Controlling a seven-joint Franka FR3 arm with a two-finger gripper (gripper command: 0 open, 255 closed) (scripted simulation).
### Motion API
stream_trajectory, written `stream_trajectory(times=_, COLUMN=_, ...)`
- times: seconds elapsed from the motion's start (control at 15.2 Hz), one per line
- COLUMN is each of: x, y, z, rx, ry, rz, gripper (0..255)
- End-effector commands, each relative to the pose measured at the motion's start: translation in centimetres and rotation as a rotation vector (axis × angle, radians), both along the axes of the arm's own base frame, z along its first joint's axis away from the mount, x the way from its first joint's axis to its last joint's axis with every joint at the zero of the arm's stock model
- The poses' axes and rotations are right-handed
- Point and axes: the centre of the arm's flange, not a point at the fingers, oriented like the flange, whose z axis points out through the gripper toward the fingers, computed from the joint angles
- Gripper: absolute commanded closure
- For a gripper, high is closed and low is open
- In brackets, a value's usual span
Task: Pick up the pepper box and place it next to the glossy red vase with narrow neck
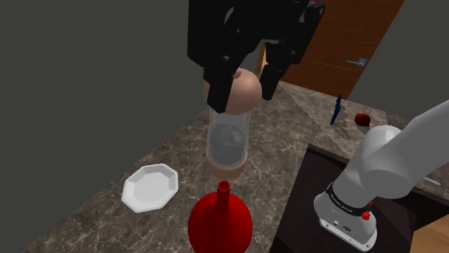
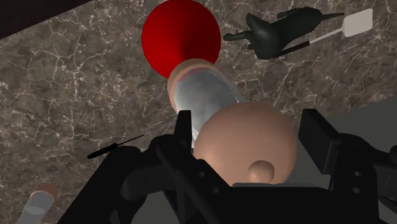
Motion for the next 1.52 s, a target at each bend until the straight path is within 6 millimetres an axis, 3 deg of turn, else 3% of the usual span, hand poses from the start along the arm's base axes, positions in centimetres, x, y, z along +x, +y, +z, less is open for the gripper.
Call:
stream_trajectory(times=0.0, x=-1.2, y=2.5, z=0.2, rx=0.002, ry=0.002, rz=-0.003, gripper=255)
stream_trajectory(times=0.79, x=-7.0, y=16.6, z=0.2, rx=0.002, ry=0.002, rz=-0.003, gripper=255)
stream_trajectory(times=1.45, x=-7.0, y=16.6, z=-5.1, rx=0.002, ry=0.002, rz=-0.003, gripper=255)
